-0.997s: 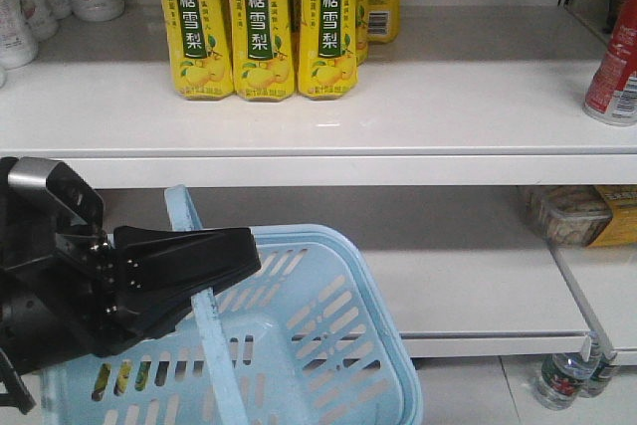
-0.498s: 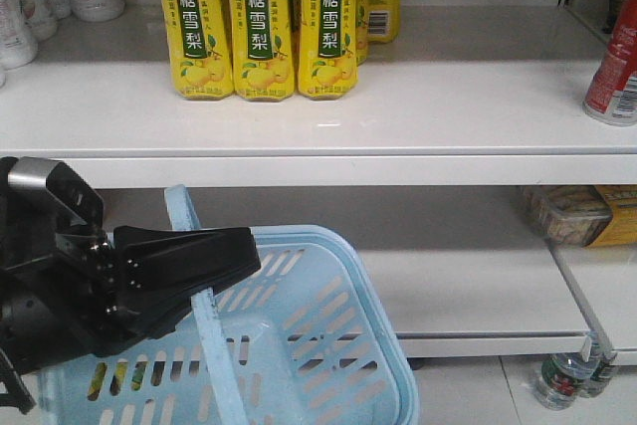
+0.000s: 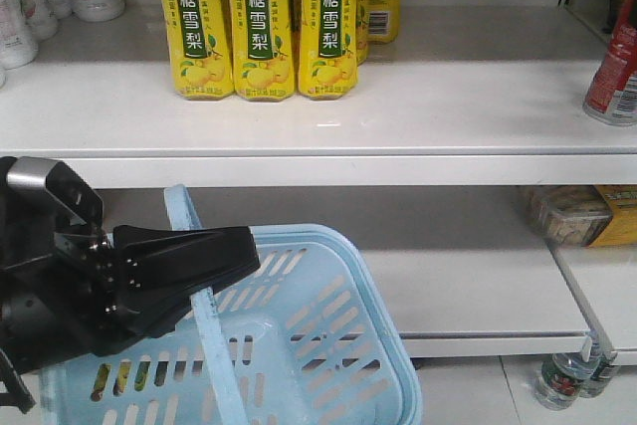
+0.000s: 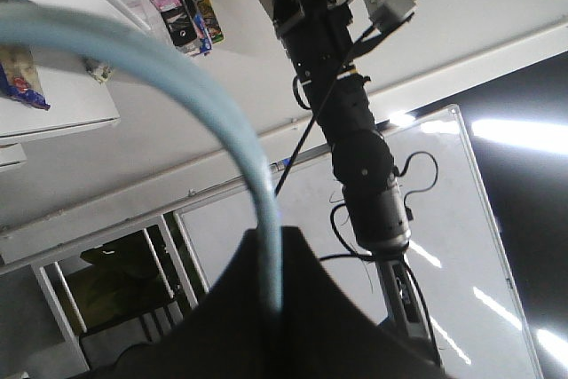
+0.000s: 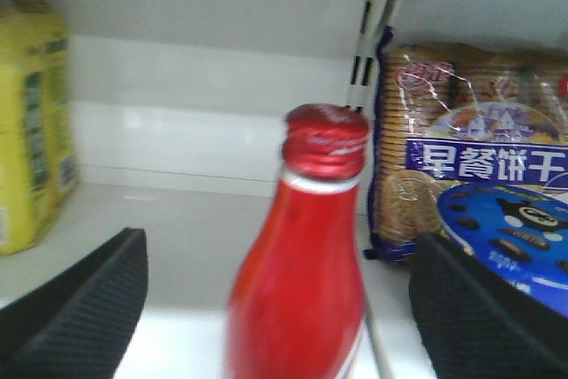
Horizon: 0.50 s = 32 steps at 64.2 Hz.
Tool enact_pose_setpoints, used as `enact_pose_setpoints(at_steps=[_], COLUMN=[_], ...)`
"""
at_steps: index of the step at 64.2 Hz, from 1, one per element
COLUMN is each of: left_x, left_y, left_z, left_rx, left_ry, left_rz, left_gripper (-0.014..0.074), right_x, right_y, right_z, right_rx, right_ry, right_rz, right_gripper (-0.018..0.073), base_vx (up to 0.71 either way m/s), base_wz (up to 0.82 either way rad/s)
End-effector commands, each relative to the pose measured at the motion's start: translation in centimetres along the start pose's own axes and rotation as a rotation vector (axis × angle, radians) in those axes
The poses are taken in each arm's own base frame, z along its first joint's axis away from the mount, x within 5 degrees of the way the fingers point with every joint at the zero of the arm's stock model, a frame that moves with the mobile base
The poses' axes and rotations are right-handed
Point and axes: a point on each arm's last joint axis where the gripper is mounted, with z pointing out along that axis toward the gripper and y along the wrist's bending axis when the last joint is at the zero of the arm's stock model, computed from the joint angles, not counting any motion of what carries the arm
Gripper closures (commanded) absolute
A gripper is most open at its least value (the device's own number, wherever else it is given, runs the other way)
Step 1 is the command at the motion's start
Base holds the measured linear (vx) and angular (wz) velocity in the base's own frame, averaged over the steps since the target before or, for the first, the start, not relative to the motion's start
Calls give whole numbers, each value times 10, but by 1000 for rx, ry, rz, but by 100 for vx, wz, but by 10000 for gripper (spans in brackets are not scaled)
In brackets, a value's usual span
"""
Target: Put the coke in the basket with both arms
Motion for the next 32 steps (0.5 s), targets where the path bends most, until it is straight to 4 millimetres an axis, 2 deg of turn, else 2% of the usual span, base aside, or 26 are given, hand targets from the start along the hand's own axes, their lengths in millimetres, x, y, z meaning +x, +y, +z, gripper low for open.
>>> enact_pose_setpoints(at_steps=[1, 11, 17, 25, 32], left_x=[6, 6, 6, 6, 6], left_y=[-31, -31, -31, -31, -31], left_z=[-1, -1, -1, -1, -1], left_rx=[252, 252, 252, 252, 252], left_ry=[73, 73, 73, 73, 73], left_rz=[13, 13, 13, 13, 13], left_gripper=[603, 603, 603, 603, 603], right_x=[-27, -28, -27, -27, -29], right_y=[-13, -17, -17, -17, -17], right_z=[8, 26, 29, 28, 25], right_rx=[36, 45, 44, 46, 49], right_ry=[-130, -115, -111, -115, -112], right_rz=[60, 70, 69, 63, 53], right_gripper=[-18, -13, 29, 214, 456], base_vx=[0, 0, 0, 0, 0], base_wz=[0, 0, 0, 0, 0])
